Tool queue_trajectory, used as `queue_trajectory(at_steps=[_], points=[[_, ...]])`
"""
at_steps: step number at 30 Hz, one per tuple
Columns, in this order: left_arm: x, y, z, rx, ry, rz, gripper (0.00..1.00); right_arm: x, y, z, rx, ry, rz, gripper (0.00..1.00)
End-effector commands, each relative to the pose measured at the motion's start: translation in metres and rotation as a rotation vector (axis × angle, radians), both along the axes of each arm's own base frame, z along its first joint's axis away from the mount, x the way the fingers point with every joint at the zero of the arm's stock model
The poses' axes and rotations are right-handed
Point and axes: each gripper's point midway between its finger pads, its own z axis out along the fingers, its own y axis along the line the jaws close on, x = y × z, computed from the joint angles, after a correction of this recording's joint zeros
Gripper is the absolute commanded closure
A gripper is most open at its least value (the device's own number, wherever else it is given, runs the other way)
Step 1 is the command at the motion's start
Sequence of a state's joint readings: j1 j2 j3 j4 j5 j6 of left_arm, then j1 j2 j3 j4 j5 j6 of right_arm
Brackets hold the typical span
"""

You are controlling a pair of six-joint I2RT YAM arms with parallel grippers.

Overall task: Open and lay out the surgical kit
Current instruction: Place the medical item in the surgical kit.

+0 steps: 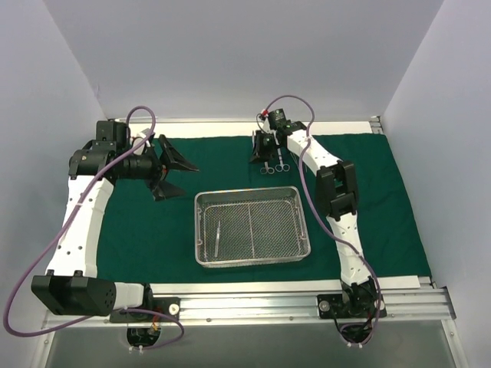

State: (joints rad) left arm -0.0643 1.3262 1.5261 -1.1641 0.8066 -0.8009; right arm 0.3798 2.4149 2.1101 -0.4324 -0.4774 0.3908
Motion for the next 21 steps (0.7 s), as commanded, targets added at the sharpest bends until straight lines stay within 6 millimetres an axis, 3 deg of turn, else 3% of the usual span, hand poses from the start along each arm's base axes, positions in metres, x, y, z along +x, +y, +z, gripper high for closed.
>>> queue_trajectory(at_steps=[1,6,10,12,13,14,15,21], points=[[0.004,-0.002,0.001,-0.007,-0.024,0.004,0.06,0.0,0.0,0.004,-0.002,0.026,-0.027,1.0],[0.011,-0.01,-0.004,-0.019,-0.008,-0.004,0.06,0.001,-0.009,-0.011,-0.028,0.061,-0.038,1.0],[0.014,-0.015,-0.008,-0.017,0.009,-0.018,0.06,0.006,-0.014,-0.007,-0.037,0.043,-0.04,1.0],[0.015,-0.019,-0.01,-0.017,0.017,-0.032,0.06,0.015,-0.031,0.0,-0.086,0.008,-0.092,1.0],[0.016,-0.02,-0.011,-0.01,0.017,-0.036,0.06,0.02,-0.038,0.019,-0.091,-0.039,-0.117,1.0],[0.017,-0.021,-0.013,-0.004,0.029,-0.041,0.06,0.021,-0.046,0.017,-0.105,-0.05,-0.135,1.0],[0.017,-0.023,-0.015,0.003,0.029,-0.056,0.06,0.025,-0.057,0.029,-0.124,-0.084,-0.162,1.0],[0.021,-0.028,-0.016,0.01,0.033,-0.087,0.06,0.022,-0.131,0.033,-0.271,-0.071,-0.203,1.0]])
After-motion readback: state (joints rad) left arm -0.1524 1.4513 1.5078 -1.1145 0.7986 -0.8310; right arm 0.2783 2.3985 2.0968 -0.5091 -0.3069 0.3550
